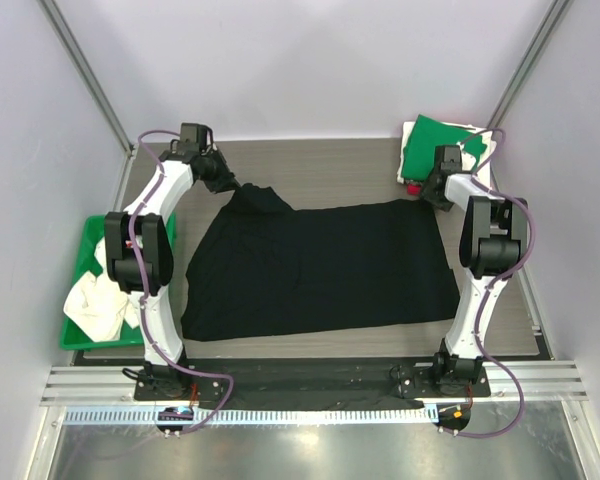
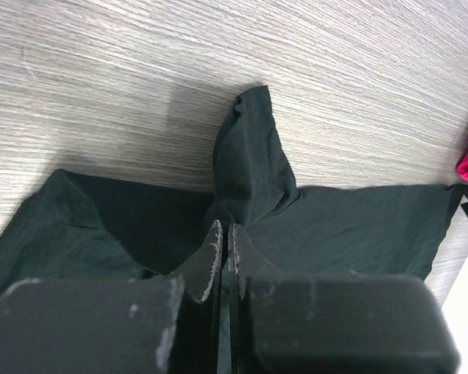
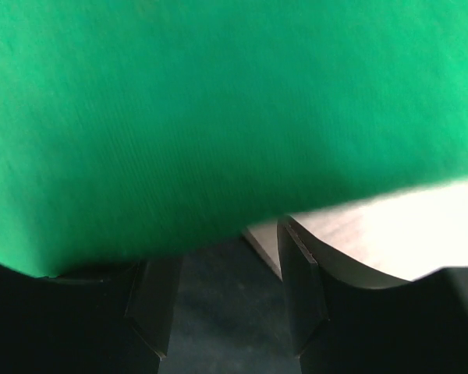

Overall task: Fold and stack the t-shirts
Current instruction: Fold the tshirt

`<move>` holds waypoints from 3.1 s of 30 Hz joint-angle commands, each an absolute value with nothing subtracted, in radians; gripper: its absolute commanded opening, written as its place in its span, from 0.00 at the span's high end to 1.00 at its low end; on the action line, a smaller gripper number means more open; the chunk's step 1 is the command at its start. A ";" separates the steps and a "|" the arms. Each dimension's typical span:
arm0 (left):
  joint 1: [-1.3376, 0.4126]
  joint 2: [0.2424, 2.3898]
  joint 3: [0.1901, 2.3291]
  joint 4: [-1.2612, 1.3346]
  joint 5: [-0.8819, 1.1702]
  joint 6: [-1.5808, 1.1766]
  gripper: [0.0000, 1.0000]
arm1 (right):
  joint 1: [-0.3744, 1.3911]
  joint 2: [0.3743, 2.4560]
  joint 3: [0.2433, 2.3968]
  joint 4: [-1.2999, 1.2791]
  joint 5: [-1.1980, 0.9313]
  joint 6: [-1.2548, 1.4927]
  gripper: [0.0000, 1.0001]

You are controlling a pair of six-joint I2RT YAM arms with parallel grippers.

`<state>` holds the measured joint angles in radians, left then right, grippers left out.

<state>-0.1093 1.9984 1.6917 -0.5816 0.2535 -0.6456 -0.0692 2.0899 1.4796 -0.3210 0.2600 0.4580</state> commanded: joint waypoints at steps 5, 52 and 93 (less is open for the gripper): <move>-0.112 1.973 1.692 -0.572 0.248 -0.626 1.00 | -0.067 2.132 1.539 -0.262 0.245 0.445 0.44; -0.110 1.767 1.574 -0.604 0.241 -0.680 1.00 | -0.044 1.623 1.155 -0.207 0.138 0.465 0.99; -0.130 0.901 0.727 -0.725 0.126 -0.771 0.99 | -0.264 1.244 0.704 -0.221 0.057 0.549 0.99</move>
